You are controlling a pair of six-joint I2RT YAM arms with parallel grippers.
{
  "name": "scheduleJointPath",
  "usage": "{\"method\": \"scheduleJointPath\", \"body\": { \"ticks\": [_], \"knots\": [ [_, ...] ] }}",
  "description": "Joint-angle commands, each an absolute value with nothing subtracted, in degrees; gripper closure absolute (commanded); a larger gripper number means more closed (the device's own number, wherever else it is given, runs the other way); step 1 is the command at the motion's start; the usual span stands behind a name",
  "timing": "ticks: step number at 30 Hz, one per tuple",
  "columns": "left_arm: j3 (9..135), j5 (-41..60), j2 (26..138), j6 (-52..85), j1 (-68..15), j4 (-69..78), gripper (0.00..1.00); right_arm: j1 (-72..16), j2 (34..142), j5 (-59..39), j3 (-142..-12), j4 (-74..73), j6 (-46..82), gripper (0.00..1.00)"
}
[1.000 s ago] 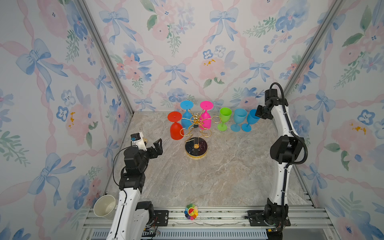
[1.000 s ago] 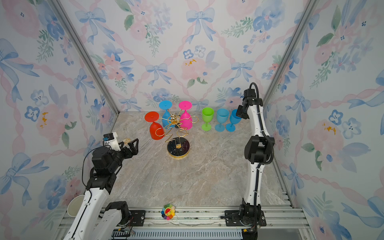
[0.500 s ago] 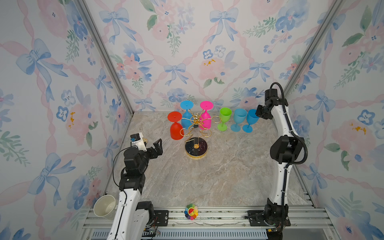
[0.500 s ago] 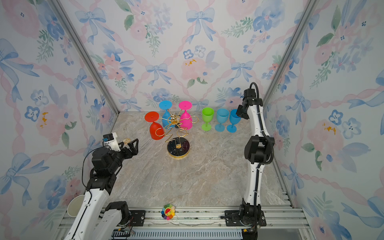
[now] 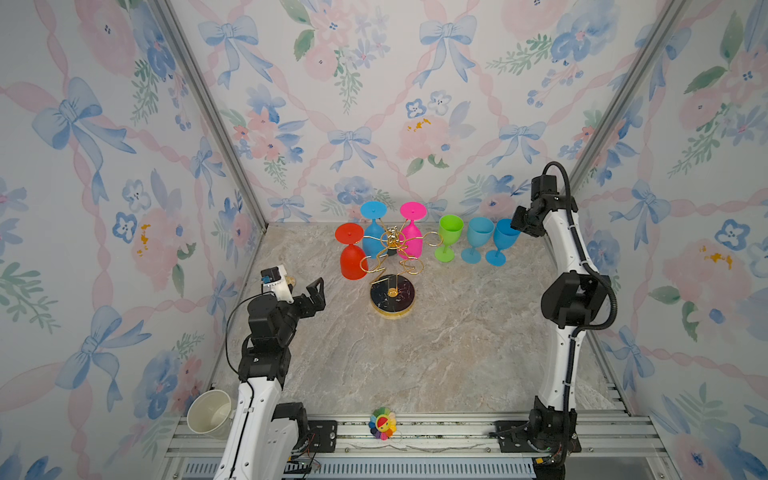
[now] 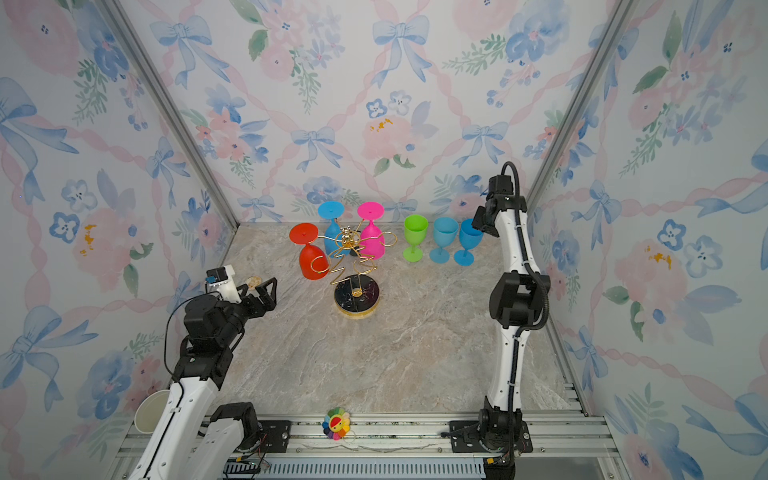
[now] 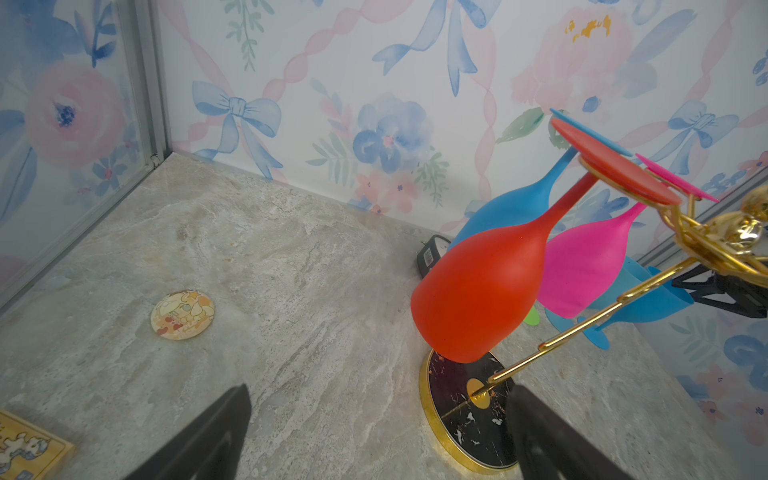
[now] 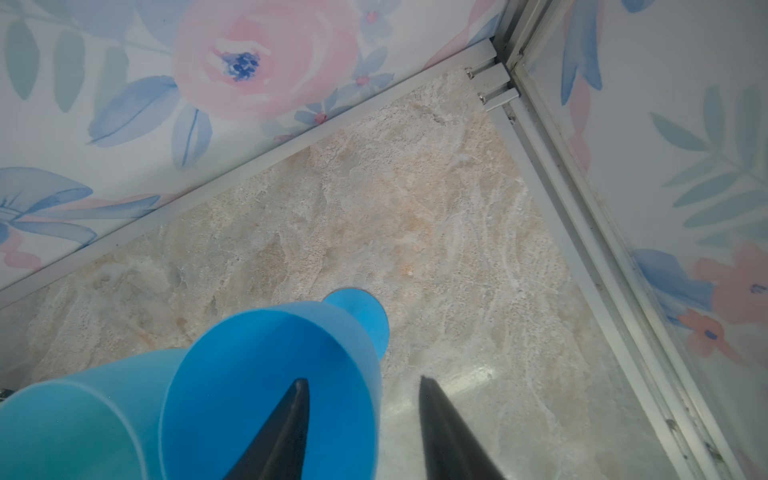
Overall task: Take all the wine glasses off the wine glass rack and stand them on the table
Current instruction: 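Open the right gripper and withdraw it while the left approaches the red glass, then reach the left gripper to the hanging red glass foot and close on it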
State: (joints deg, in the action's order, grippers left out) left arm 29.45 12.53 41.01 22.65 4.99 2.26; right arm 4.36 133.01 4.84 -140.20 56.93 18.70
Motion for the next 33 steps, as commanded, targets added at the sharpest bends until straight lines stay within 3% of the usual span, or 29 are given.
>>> {"method": "scheduleJointPath", "body": {
  "ticks": [1, 4, 10, 18, 20, 26, 33],
  "knots": [
    [28.84, 13.49, 40.61, 23.28, 5.62, 3.37, 0.02, 4.42, 124.76, 6.64, -136.50, 54.35, 19.13, 0.49],
    [28.91, 13.92, 41.00, 23.87, 6.22, 3.41, 0.02, 4.41, 118.60, 5.61, -128.52, 49.47, 20.34, 0.45],
    [29.49, 17.98, 43.30, 25.52, 8.49, 3.50, 0.02, 3.23, 102.02, 2.75, -105.82, 34.43, 20.92, 0.24],
    [29.76, 21.48, 44.19, 26.28, 10.11, 4.66, 0.02, -2.74, 79.65, -5.02, -74.72, 17.47, 19.24, 0.14],
    [30.07, 22.12, 44.37, 26.22, 10.20, 4.71, 0.02, -4.84, 75.76, -7.46, -67.90, 14.81, 17.93, 0.06],
    [32.32, 25.15, 46.52, 25.66, 10.34, 4.39, 0.02, -11.81, 66.31, -7.49, -52.51, 9.40, 13.70, 0.04],
    [38.65, 27.11, 50.97, 28.50, 10.32, 4.46, 0.02, -15.53, 58.07, -6.04, -45.46, 10.53, 11.30, 0.04]
  ]
}}
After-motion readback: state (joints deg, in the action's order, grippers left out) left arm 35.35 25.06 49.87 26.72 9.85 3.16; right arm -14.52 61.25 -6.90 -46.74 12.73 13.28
